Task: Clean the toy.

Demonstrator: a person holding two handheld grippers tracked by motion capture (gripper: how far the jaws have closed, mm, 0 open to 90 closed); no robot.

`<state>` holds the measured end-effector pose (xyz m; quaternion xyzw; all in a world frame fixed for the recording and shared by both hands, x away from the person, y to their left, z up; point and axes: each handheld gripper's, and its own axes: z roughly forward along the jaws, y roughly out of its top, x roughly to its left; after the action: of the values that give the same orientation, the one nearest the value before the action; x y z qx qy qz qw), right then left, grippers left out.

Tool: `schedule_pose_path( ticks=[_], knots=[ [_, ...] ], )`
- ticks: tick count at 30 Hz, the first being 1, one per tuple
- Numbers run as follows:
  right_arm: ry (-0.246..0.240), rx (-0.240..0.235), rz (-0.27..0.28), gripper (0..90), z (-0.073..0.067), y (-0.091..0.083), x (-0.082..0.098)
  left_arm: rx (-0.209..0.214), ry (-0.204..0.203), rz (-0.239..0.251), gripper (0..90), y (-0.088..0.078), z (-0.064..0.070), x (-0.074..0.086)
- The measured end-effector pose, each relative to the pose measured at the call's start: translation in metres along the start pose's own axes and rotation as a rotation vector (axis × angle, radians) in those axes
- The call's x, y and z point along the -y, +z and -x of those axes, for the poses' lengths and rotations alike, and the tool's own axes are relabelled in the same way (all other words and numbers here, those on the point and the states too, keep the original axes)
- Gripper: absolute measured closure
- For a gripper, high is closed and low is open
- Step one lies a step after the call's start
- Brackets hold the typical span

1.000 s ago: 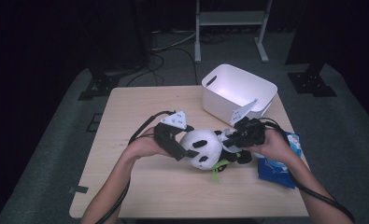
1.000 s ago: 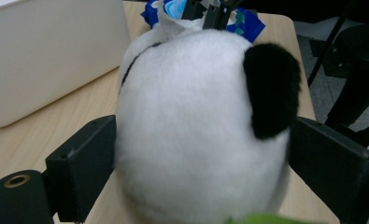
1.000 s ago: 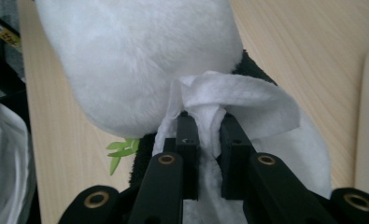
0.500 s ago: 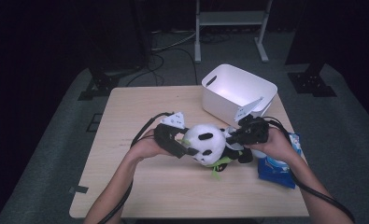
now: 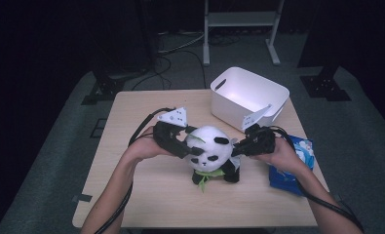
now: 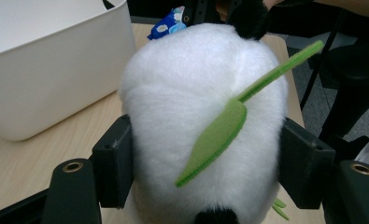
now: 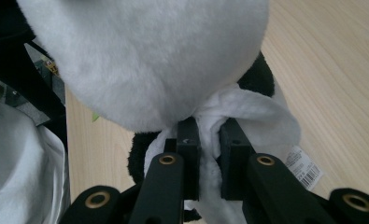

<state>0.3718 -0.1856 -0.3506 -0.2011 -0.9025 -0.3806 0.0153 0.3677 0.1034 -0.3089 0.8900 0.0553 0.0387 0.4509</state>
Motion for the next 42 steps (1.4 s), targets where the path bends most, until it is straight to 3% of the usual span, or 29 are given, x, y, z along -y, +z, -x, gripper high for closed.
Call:
schedule_pose_path(
  ticks=[4,13,23,30,38,42],
  knots=[
    [0.001,0.002,0.02,80.6,0.001,-0.008,-0.001,0.002,-0.007,0.004,30.0,-0.002,0.0,0.001],
    [-0.021,0.008,0.098,80.6,-0.005,-0.033,-0.009,0.006,0.017,-0.024,30.6,-0.004,0.001,-0.002],
    [-0.1,-0.073,0.192,80.5,-0.027,-0.051,-0.038,0.022,0.022,-0.066,30.9,0.001,0.004,-0.011],
    [-0.171,-0.099,0.154,80.5,-0.042,-0.039,-0.064,0.027,0.039,-0.096,30.9,0.011,0.006,-0.018],
    [-0.213,-0.114,0.109,80.5,-0.05,-0.018,-0.08,0.034,0.033,-0.09,30.7,0.02,0.005,-0.019],
    [-0.211,-0.108,0.107,80.4,-0.048,-0.018,-0.082,0.029,0.029,-0.087,30.7,0.02,0.003,-0.017]
  ],
)
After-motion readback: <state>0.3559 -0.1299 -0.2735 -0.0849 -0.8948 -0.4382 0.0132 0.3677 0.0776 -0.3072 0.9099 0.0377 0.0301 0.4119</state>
